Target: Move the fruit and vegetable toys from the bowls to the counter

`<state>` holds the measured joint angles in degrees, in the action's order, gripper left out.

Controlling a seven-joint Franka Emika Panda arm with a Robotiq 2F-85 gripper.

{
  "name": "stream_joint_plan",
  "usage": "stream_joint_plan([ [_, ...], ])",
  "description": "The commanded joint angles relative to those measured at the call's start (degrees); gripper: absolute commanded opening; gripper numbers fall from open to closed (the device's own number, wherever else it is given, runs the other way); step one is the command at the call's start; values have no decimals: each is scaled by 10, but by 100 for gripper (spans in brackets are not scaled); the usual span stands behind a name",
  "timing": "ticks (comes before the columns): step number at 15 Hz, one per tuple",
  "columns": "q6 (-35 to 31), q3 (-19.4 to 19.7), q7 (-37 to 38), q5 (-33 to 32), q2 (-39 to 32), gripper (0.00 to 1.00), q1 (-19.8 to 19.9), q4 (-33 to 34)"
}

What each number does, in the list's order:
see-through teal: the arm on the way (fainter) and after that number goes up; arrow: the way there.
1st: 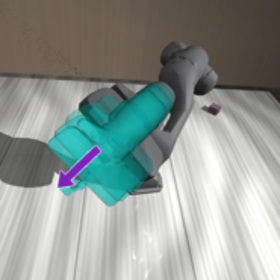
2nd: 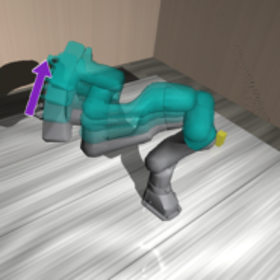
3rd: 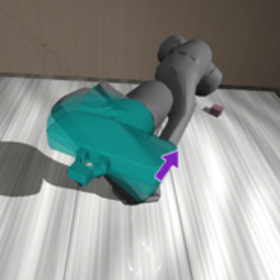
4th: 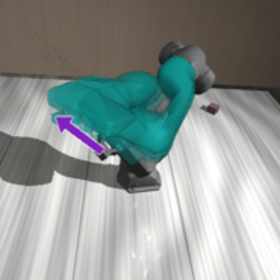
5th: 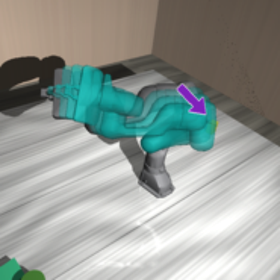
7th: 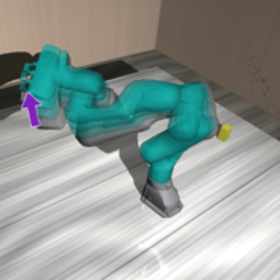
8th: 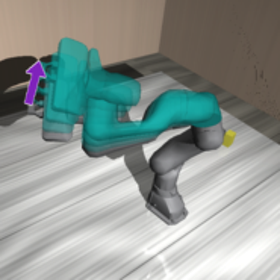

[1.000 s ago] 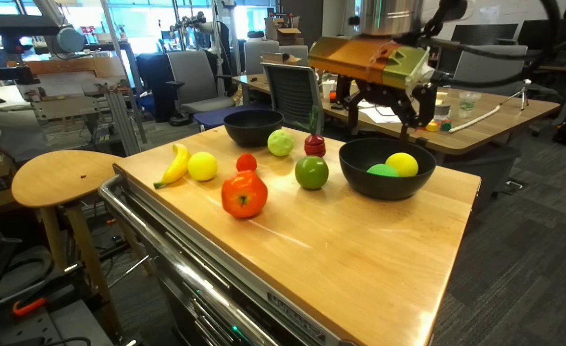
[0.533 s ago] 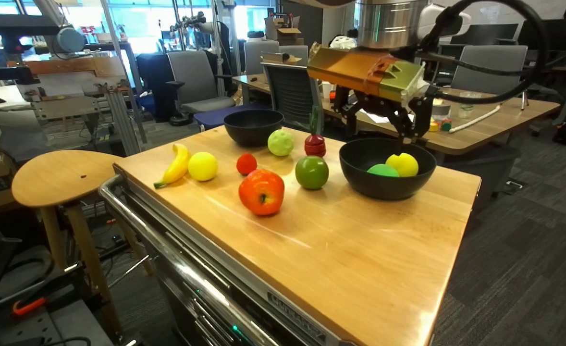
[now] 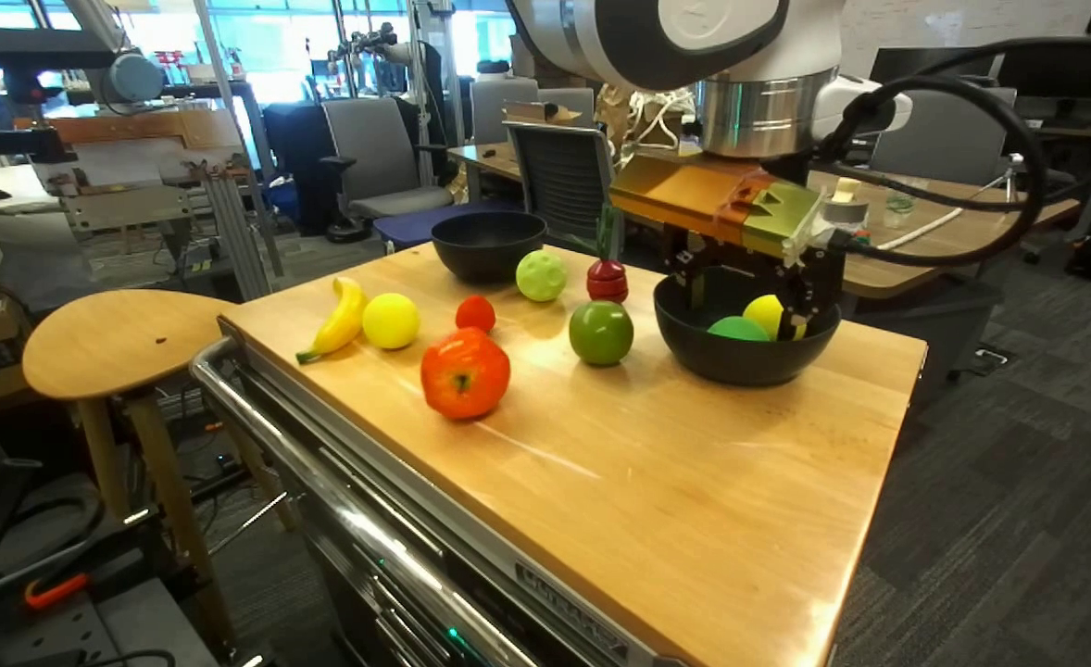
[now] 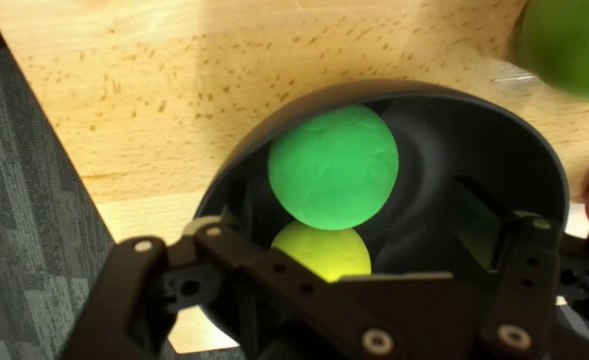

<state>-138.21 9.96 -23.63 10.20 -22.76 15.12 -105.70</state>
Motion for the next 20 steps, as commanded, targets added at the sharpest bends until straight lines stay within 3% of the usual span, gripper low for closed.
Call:
stream_joint_plan([
  [1, -17, -12, 17, -24, -19, 65, 9, 22],
  [5, -22, -14, 16, -35, -22, 33, 10, 17],
  [6, -22, -15, 15, -36, -20, 29, 11, 17],
  [10, 0, -39, -37, -15, 28, 23, 25, 0],
  [14, 68, -76, -170, 26, 137, 23, 44, -47],
  [18, 169, -41, -279, 28, 225, 23, 28, -96],
  [20, 176, -16, -294, -4, 255, 23, 23, -136],
])
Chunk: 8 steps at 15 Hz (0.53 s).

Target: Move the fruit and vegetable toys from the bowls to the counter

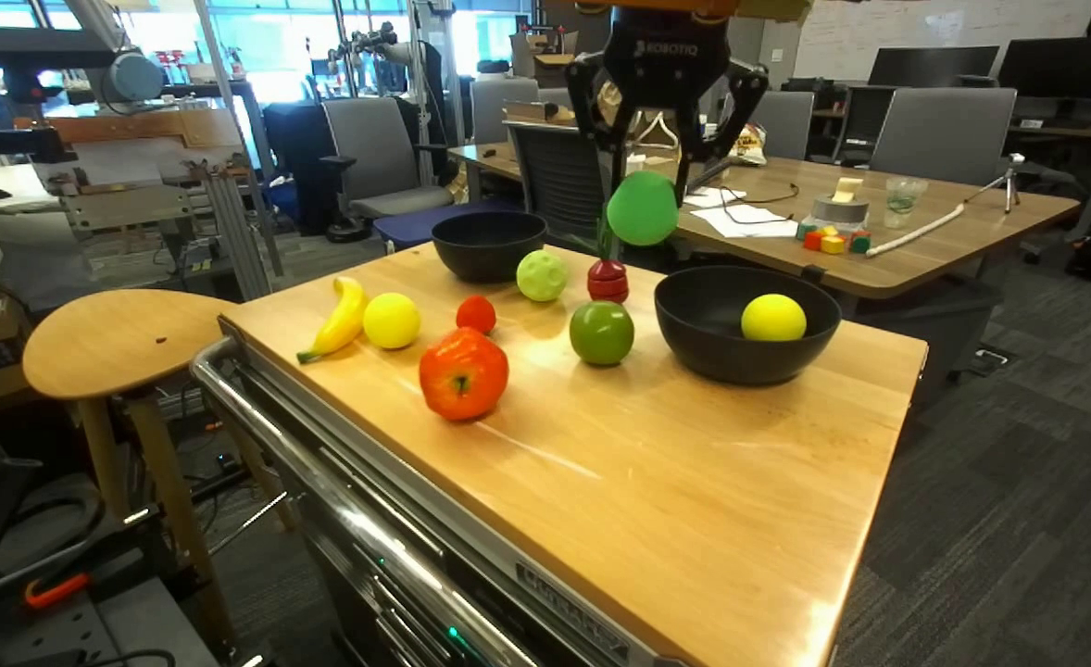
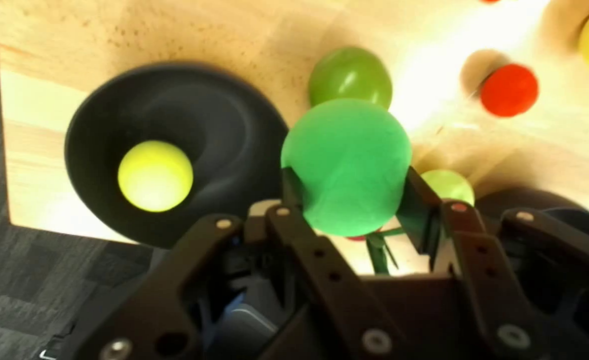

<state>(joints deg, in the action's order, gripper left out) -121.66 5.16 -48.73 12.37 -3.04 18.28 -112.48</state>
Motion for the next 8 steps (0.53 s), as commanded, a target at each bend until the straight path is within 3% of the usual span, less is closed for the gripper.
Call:
stream_joint_plan([
  [1, -6, 43, -52, -40, 68, 23, -10, -92],
  [4, -67, 72, -75, -74, 79, 23, -10, -152],
  [8, -168, 90, -125, -41, 71, 23, -16, -208],
])
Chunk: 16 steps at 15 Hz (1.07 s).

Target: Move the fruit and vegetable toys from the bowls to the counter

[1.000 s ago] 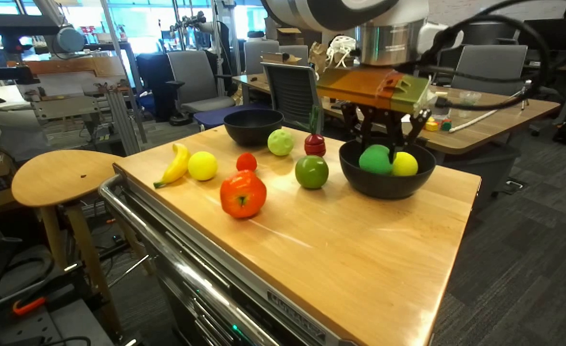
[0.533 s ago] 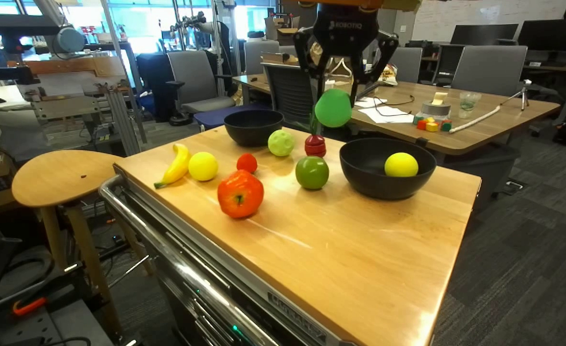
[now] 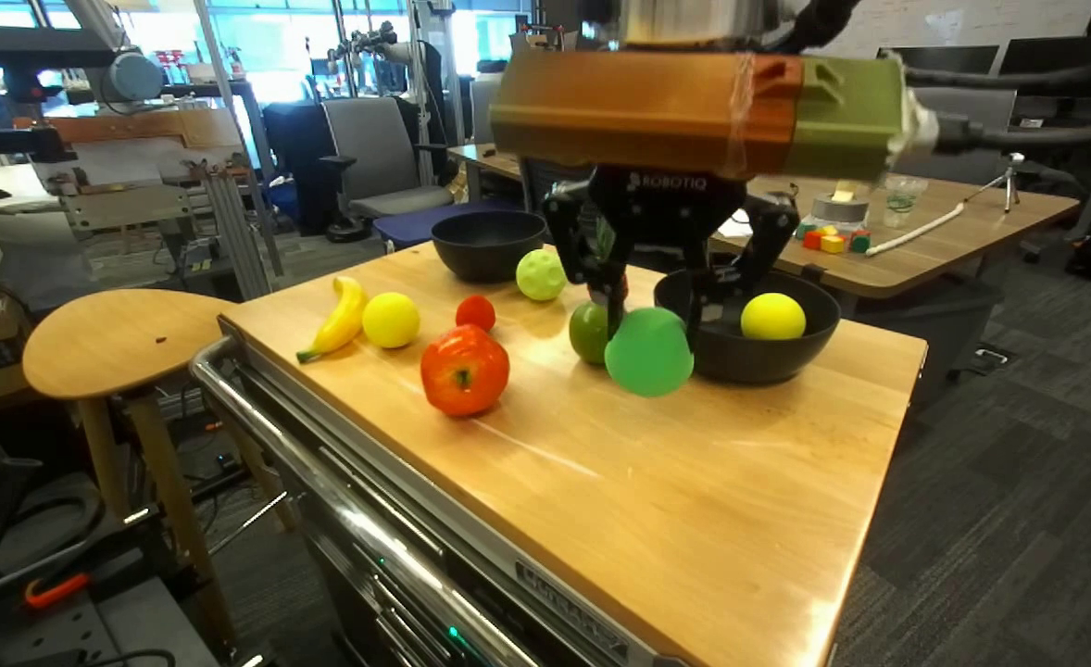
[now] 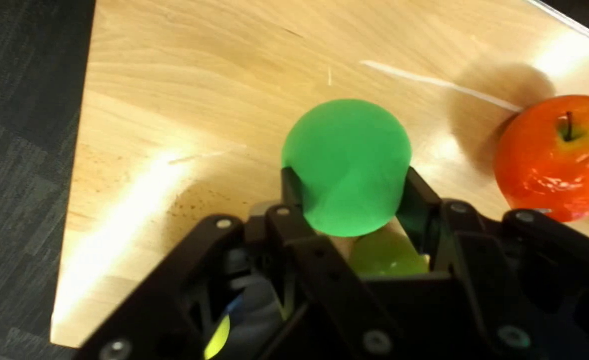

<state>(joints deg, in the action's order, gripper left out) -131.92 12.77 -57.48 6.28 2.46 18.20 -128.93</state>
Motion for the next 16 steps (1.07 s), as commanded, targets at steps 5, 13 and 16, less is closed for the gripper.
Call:
stream_joint_plan([
  [5, -136, 14, -80, 33, 3, 74, -21, -75],
  [13, -111, 1, -55, 30, -25, 100, -29, -40],
  [16, -52, -3, -32, 48, -16, 100, -39, 38],
])
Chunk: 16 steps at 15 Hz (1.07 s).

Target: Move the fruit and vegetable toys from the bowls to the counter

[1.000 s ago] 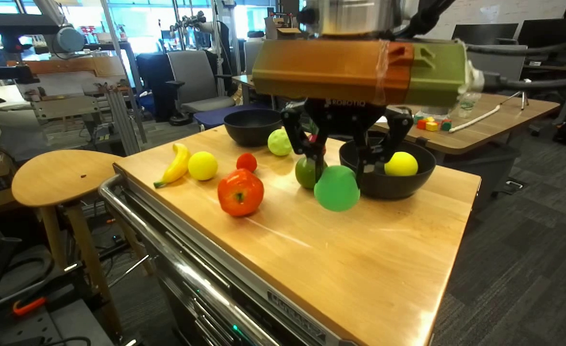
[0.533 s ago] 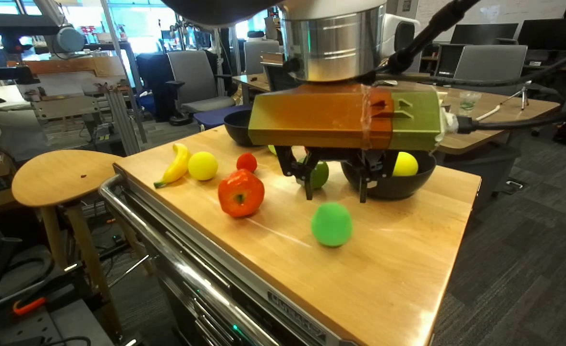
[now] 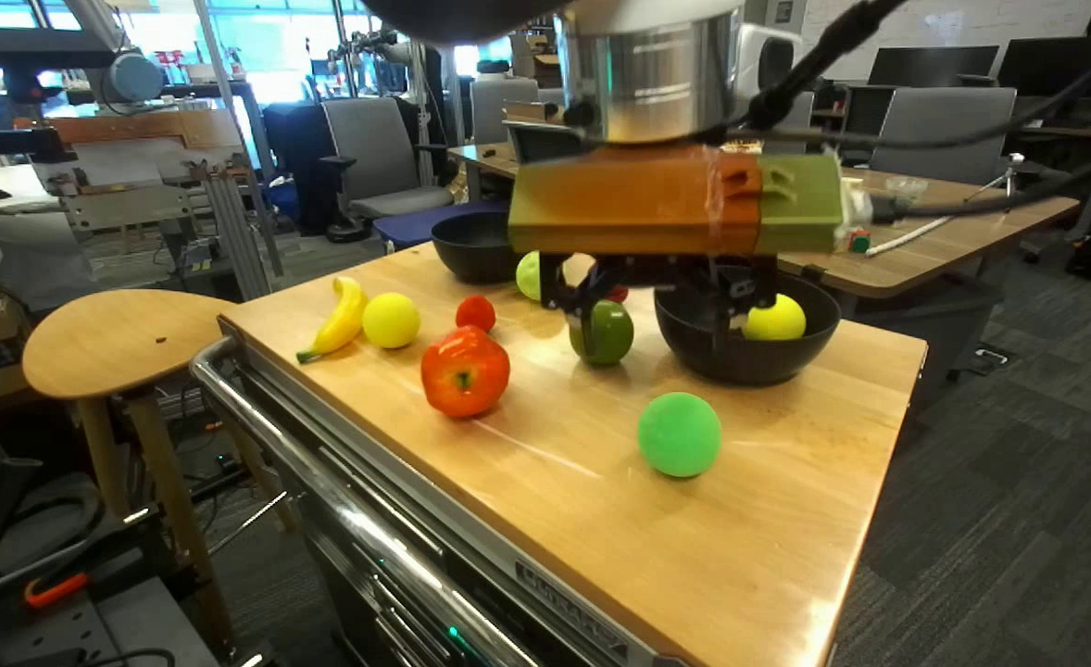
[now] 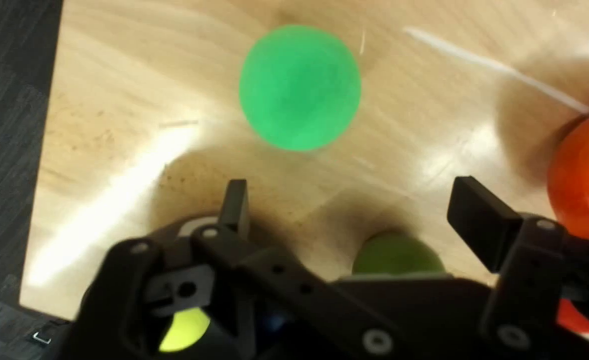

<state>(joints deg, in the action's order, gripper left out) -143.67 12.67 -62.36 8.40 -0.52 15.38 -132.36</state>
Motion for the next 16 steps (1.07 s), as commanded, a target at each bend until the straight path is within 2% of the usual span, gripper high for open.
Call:
stream_joint_plan([
  [1, 65, -3, 35, 49, 8, 100, -14, 105],
  [6, 76, -5, 161, 126, -72, 100, -20, 255],
  [7, 61, -7, 119, 101, -22, 100, -17, 192],
  [10, 64, -15, 153, 110, -62, 100, -11, 231],
  [13, 103, -13, 176, 73, -100, 100, -11, 264],
  [16, 91, -18, 211, 34, -143, 100, -16, 293],
])
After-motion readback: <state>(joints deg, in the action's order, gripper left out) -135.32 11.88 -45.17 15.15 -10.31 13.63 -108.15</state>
